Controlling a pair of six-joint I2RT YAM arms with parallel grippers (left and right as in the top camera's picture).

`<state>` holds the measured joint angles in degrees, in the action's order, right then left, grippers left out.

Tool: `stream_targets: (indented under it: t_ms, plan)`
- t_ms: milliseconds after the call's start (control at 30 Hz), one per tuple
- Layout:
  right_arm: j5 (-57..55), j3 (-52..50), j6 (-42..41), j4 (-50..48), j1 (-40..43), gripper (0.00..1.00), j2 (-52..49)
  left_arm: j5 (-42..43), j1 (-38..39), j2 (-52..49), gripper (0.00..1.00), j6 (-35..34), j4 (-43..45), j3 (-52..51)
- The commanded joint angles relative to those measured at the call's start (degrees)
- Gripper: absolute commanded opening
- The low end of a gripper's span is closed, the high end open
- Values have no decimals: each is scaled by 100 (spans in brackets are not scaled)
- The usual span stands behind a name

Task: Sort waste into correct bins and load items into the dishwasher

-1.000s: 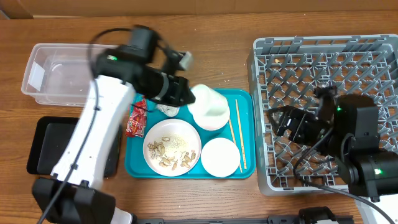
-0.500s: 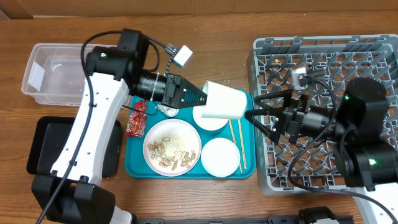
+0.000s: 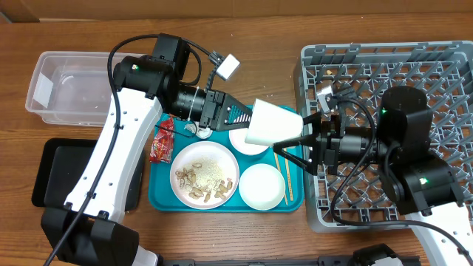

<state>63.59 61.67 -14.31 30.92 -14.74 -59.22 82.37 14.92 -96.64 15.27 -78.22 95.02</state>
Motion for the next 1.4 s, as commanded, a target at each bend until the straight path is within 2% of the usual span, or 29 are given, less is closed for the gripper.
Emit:
stream_targets:
  t_ms: [0, 67, 133, 333, 467, 700, 800, 833, 933, 1067, 1167, 1200, 1367]
  plan:
    - [203, 133, 127, -166, -131, 70, 111, -83, 13, -9, 4, 144, -22, 70]
    - [173, 133, 129, -273, -129, 82, 157, -144, 13, -9, 4, 146, -85, 70]
    - [13, 133, 127, -374, -127, 86, 212, -164, 17, -9, 4, 146, -111, 70]
    - [-444, 133, 103, -422, -127, 87, 260, -162, 17, -9, 4, 146, -118, 70]
    - [-439, 133, 76, -619, -127, 85, 260, -199, 22, -9, 4, 146, -125, 70]
    - [-245, 136, -223, -791, -127, 64, 260, -197, 26, -9, 4, 144, -96, 70]
    - [-190, 136, -216, -791, -127, 61, 304, -195, 26, -9, 57, 144, -26, 70]
    - [-203, 136, -219, -791, -127, 59, 341, -195, 26, -9, 100, 142, 11, 70]
    - [-361, 136, -212, -769, -127, 58, 579, -197, 20, -9, 100, 118, 120, 70]
    - [-1370, 138, -195, -306, -81, 58, 951, -197, -52, -11, 100, -72, 249, 70]
    - [-2559, 160, -201, 535, 151, 58, 1239, -199, -146, -9, 100, -72, 258, 70]
    - [-3311, 208, -229, 1093, 323, 58, 1357, -201, -192, -9, 100, -72, 254, 70]
    - [-5578, 367, -850, 2605, 918, 58, 1416, -245, -256, -9, 100, -70, 264, 70]
